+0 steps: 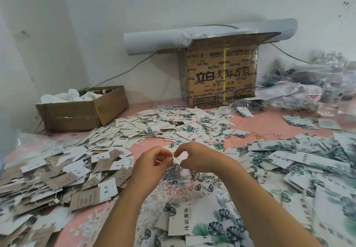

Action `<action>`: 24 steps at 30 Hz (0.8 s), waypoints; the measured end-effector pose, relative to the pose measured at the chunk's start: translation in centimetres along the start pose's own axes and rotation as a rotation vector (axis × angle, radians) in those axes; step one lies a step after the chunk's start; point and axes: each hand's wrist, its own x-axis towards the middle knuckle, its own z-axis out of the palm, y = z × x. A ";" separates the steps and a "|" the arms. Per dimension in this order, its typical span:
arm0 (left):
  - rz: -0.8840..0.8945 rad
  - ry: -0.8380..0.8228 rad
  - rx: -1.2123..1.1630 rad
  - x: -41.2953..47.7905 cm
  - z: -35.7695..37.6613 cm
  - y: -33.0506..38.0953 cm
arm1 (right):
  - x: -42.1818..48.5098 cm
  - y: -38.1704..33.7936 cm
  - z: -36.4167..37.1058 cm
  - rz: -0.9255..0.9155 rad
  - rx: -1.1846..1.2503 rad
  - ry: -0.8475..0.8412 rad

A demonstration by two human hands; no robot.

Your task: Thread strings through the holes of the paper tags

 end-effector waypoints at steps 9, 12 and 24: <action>-0.013 0.112 0.131 -0.3 3.0 -3.6 | 0.2 1.2 2.4 0.064 -0.286 0.071; -0.010 0.121 0.147 -0.4 3.4 -4.3 | 0.3 1.2 2.4 0.081 -0.295 0.095; 0.096 0.065 -0.121 -1.0 3.2 -3.6 | 0.1 0.0 1.0 -0.238 -0.443 0.291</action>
